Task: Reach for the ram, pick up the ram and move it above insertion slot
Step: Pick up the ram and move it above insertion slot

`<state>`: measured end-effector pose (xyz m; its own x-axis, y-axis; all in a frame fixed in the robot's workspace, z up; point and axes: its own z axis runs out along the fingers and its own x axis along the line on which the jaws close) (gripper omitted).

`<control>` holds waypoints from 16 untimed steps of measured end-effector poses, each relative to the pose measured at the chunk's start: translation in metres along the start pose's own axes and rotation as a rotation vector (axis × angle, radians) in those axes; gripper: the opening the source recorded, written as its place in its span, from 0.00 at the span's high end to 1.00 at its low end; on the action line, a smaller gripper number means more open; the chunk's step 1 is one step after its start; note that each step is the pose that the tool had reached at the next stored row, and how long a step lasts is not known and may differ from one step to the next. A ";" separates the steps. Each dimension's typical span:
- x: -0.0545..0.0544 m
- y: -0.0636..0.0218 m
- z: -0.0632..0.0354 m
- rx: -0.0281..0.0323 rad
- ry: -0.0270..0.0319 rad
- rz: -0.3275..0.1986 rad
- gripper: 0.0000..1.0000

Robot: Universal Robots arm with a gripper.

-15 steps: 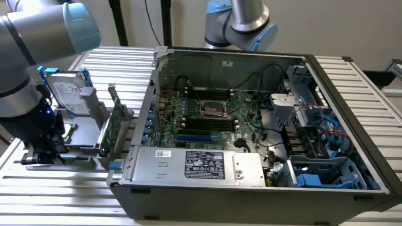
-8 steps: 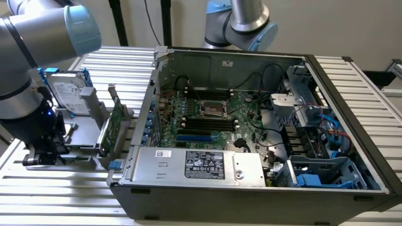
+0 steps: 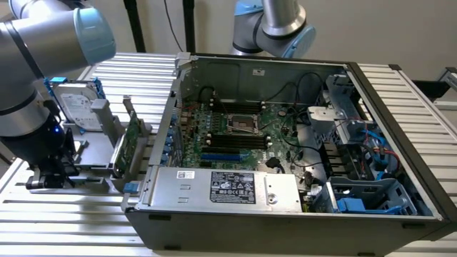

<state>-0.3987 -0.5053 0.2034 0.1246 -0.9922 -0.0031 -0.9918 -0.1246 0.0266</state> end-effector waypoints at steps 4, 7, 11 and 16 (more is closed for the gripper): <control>0.000 0.0000 0.0006 -0.0001 -0.0003 0.010 0.65; 0.000 0.0000 0.0010 -0.0002 -0.0004 0.016 0.78; 0.000 0.0000 0.0017 -0.0003 -0.0010 0.026 0.85; 0.000 -0.0001 0.0025 -0.0001 -0.0027 0.038 0.85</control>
<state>-0.3987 -0.5053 0.2010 0.0865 -0.9962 -0.0048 -0.9959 -0.0866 0.0269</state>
